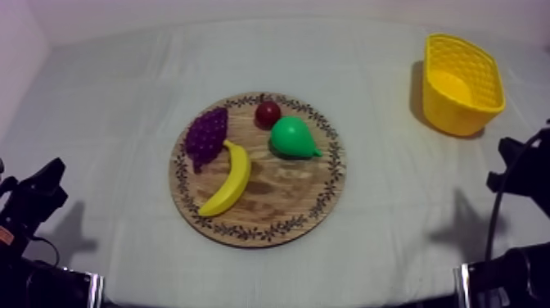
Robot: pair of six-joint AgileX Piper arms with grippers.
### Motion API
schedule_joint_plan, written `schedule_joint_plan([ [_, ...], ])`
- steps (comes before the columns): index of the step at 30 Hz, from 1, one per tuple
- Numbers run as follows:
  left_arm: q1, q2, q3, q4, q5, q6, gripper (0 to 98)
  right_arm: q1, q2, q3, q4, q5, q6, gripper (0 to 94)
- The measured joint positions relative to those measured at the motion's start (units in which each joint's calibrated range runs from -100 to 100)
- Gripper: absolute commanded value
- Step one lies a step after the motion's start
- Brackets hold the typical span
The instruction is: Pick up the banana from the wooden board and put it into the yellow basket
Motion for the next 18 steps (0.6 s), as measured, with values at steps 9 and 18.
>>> schedule_joint_plan([
  [9,0.00,0.00,0.00,0.00,0.00,0.00,0.1,-1.42,17.77,-25.64,-1.92,15.60,-4.24,2.5],
  [18,0.00,0.00,0.00,0.00,0.00,0.00,0.1,-4.69,38.04,-54.19,-4.64,35.02,-8.52,3.1],
])
